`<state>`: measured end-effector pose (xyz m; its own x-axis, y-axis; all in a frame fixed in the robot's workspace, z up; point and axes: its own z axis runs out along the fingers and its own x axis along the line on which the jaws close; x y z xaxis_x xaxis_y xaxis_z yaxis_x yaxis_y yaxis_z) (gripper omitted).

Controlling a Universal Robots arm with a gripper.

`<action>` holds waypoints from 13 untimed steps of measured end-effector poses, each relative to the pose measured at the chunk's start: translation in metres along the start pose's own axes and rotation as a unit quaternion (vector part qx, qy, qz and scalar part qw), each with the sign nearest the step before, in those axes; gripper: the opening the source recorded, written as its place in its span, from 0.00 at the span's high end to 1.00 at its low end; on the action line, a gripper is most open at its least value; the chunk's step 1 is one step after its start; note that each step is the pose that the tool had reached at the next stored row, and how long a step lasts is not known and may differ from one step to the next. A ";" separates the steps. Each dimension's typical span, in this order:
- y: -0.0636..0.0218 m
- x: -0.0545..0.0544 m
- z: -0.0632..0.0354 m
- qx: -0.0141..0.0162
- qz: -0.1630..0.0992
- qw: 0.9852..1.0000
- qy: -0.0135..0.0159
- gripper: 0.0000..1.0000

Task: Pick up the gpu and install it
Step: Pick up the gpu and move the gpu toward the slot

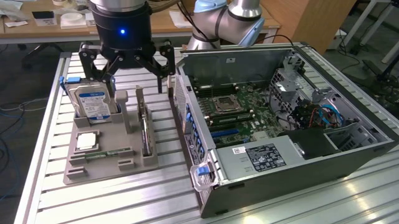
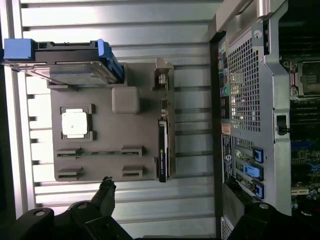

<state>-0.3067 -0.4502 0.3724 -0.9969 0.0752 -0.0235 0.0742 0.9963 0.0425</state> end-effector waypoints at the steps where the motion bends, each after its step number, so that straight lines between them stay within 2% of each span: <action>1: -0.0001 0.000 0.0018 0.000 0.000 1.000 0.000 0.06; 9: -0.0005 0.000 0.0164 0.000 0.000 1.000 0.000 0.06; 13: 0.0023 0.001 0.0233 0.000 0.000 1.000 0.000 0.06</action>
<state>-0.3066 -0.4469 0.3492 -0.9969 0.0753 -0.0229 0.0743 0.9963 0.0423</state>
